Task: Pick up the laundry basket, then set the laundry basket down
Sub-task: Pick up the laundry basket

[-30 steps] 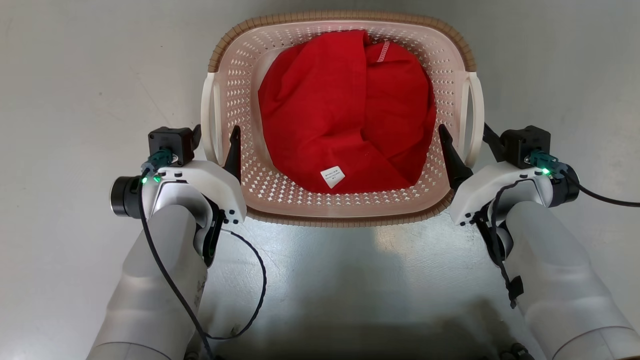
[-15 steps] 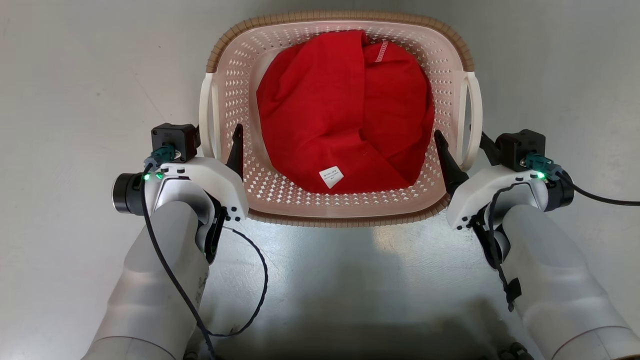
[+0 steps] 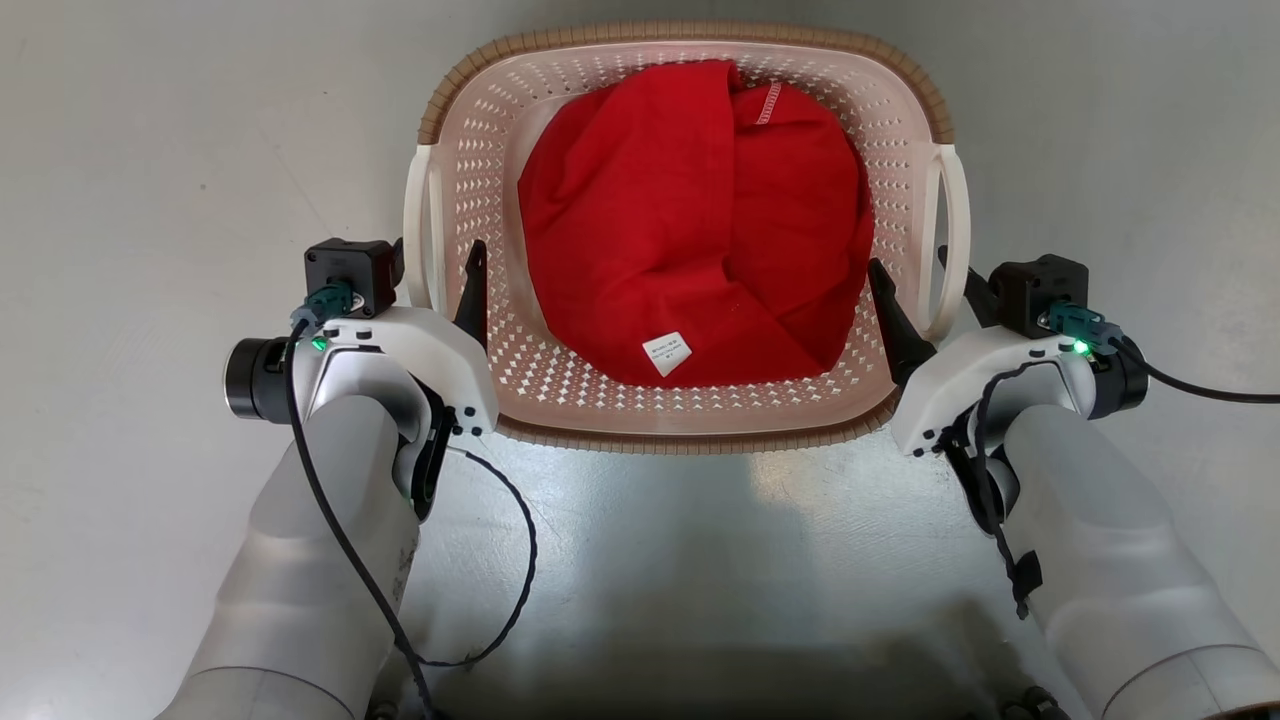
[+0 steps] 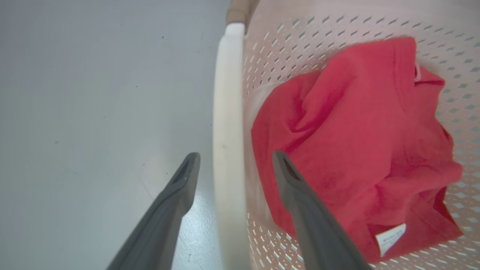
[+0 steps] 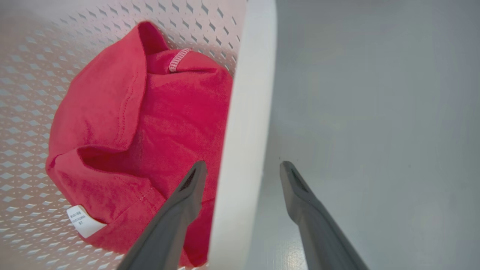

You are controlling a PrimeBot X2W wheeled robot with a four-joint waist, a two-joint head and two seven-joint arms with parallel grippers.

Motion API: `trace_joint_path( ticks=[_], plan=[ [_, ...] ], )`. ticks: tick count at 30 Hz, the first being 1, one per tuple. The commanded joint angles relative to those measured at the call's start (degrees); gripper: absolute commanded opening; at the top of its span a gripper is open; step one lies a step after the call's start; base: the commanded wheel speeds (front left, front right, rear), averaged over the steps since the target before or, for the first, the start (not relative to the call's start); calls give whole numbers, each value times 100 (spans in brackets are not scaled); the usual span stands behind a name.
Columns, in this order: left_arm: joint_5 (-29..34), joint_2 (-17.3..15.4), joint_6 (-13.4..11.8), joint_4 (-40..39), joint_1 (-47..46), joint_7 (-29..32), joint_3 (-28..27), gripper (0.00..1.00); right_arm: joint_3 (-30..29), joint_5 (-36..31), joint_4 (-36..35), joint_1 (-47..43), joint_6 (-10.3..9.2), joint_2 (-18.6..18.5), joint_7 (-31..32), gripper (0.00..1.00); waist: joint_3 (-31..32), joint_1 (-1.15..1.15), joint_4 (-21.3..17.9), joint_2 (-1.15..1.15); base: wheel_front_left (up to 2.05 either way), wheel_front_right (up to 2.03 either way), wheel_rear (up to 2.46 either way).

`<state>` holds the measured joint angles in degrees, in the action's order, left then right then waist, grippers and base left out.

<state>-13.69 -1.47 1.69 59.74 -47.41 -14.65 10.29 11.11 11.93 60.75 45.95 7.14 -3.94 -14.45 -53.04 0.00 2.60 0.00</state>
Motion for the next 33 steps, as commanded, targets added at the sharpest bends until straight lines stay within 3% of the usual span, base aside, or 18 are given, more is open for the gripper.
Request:
trace_joint_path(
  ticks=[1, 4, 6, 7, 8, 9, 10, 11, 16, 33],
  plan=[
    [-38, -141, -56, -21, 107, -35, -87, 100, 122, 54, 2, -210, 35, 106, -55, 100, -8, 0, 3, 0, 0, 0, 0],
    [-39, -141, -46, -5, 85, -35, -48, 100, 127, 105, 11, -201, 35, 106, -55, 100, -27, 0, 13, 0, 0, 0, 0],
    [-27, -141, -21, 4, 62, -35, -5, 94, 126, 173, 47, -190, 35, 106, -55, 72, -44, 0, 18, 0, 0, 0, 0],
    [-18, -141, 23, 32, 49, -35, 33, 49, 127, 207, 65, -179, 35, 106, -55, 35, -53, 0, 18, 0, 0, 0, 0],
    [-11, -141, 58, -3, 22, -35, 61, 38, 129, 224, 76, -164, 35, 106, -55, 25, -69, 0, 18, 0, 0, 0, 0],
    [-11, -141, 58, -3, 22, -35, 61, 38, 129, 224, 76, -164, 35, 106, -55, 25, -69, 0, 18, 0, 0, 0, 0],
    [3, -141, 81, -11, 8, -35, 92, 0, 115, 281, 103, -160, 35, 106, -55, 4, -79, 0, 21, 0, 0, 0, 0],
    [15, -141, 106, 31, -4, -35, 137, 0, 116, 372, 117, -160, 35, 106, -55, 0, -81, 0, 22, 0, 0, 0, 0],
    [-71, -141, 157, 145, -73, -35, 311, 0, 288, 710, 184, -224, 35, 106, -55, 0, 42, 0, 0, 0, 0, 0, 0],
    [-758, -141, 192, 1067, 52, 22, 1180, 0, 1825, 1961, 813, -452, 35, 106, 255, 0, 1079, 0, -378, 0, 0, 0, 0]
  ],
)
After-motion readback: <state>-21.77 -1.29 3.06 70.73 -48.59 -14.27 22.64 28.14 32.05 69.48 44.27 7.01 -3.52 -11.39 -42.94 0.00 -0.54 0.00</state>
